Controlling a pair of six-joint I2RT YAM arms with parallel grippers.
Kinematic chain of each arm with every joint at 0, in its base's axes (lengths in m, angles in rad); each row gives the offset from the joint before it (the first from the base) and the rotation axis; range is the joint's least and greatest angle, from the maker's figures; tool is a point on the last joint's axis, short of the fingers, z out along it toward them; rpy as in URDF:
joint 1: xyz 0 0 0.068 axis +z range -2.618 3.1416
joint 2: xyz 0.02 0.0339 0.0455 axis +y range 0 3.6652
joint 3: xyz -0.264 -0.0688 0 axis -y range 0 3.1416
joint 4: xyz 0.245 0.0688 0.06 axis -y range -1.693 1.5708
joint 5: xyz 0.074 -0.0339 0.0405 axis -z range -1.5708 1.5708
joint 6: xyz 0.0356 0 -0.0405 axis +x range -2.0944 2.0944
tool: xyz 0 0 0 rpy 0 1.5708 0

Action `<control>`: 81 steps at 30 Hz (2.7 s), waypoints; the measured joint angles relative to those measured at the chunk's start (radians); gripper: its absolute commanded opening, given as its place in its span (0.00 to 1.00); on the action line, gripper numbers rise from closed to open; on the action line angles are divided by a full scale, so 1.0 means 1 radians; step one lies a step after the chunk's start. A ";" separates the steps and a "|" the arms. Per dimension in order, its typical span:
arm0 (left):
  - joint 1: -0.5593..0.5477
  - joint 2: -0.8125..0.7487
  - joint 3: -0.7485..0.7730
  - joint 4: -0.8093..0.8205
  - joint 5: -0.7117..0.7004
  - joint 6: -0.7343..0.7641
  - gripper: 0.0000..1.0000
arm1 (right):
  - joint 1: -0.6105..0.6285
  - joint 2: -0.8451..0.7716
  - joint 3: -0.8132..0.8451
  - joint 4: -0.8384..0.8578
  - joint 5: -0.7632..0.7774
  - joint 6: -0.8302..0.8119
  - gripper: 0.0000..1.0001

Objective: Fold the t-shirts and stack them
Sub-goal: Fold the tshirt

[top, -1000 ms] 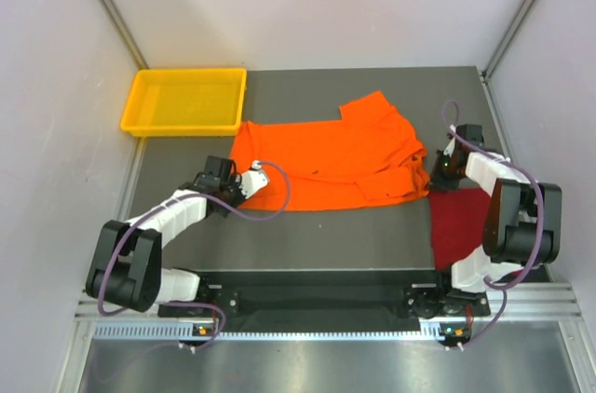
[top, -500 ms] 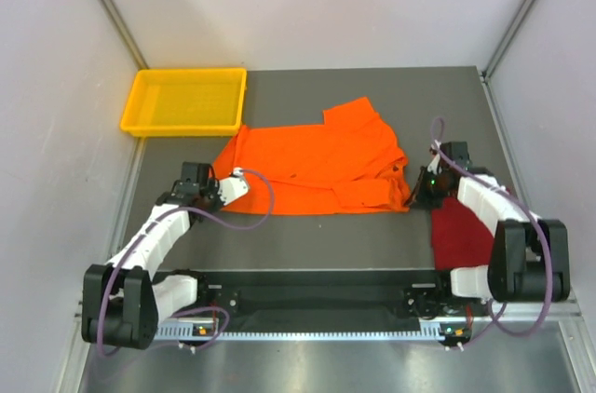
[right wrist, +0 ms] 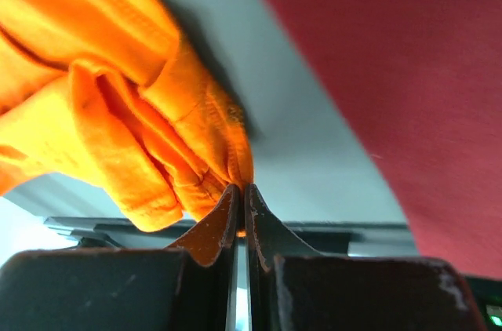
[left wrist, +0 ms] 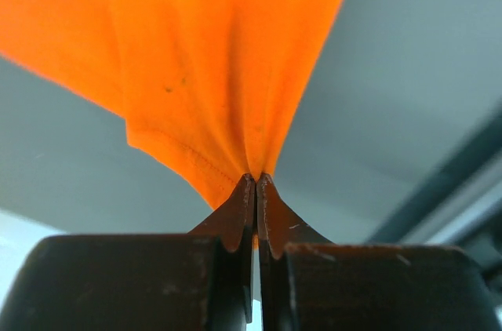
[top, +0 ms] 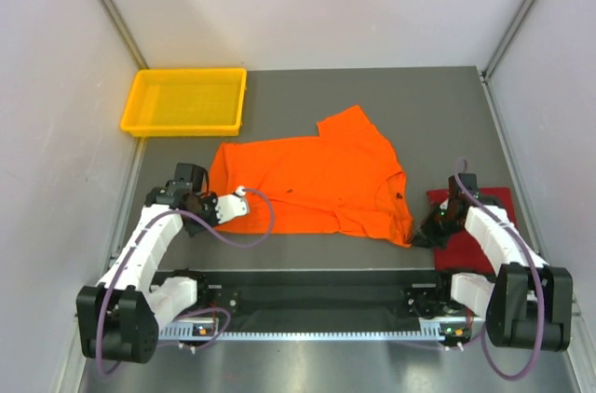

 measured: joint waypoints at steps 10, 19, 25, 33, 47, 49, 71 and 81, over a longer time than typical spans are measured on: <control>0.000 0.003 0.040 -0.197 0.067 0.101 0.02 | -0.022 0.035 0.039 -0.170 0.063 -0.052 0.33; 0.009 0.074 0.100 -0.177 0.038 0.039 0.77 | -0.003 0.134 0.336 -0.134 0.190 -0.210 0.39; 0.053 0.116 0.243 -0.061 0.063 -0.163 0.71 | 0.163 0.079 0.293 -0.025 0.185 -0.233 0.33; 0.053 0.246 0.164 0.137 0.056 -0.372 0.70 | 0.257 0.094 0.139 0.080 0.148 -0.195 0.34; 0.056 0.300 0.038 0.264 -0.021 -0.408 0.00 | 0.272 0.210 0.118 0.245 0.074 -0.174 0.00; 0.057 0.295 0.032 0.265 -0.011 -0.405 0.00 | 0.274 0.208 0.119 0.245 0.076 -0.174 0.00; 0.069 0.248 0.029 0.345 -0.014 -0.494 0.00 | 0.276 0.211 0.193 0.248 0.173 -0.203 0.00; 0.073 0.309 0.061 0.246 0.073 -0.377 0.48 | 0.276 0.229 0.185 0.328 0.187 -0.208 0.00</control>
